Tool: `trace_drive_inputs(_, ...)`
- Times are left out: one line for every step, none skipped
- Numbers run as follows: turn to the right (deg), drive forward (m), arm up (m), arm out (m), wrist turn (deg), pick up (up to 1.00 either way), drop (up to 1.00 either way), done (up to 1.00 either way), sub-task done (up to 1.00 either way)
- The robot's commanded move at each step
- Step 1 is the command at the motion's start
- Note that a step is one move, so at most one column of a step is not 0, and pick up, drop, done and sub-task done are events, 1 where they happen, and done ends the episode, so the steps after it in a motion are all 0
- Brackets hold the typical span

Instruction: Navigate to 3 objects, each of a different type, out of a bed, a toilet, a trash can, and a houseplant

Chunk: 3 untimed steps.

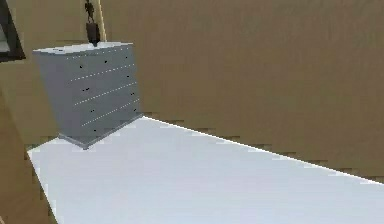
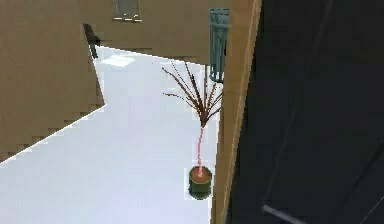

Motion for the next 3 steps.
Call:
trace_drive_inputs(45.0,0.0,0.0,0.0,0.0,0.0,0.0,0.0,0.0)
trace_drive_inputs(45.0,0.0,0.0,0.0,0.0,0.0,0.0,0.0,0.0)
trace_drive_inputs(30.0,0.0,0.0,0.0,0.0,0.0,0.0,0.0,0.0)
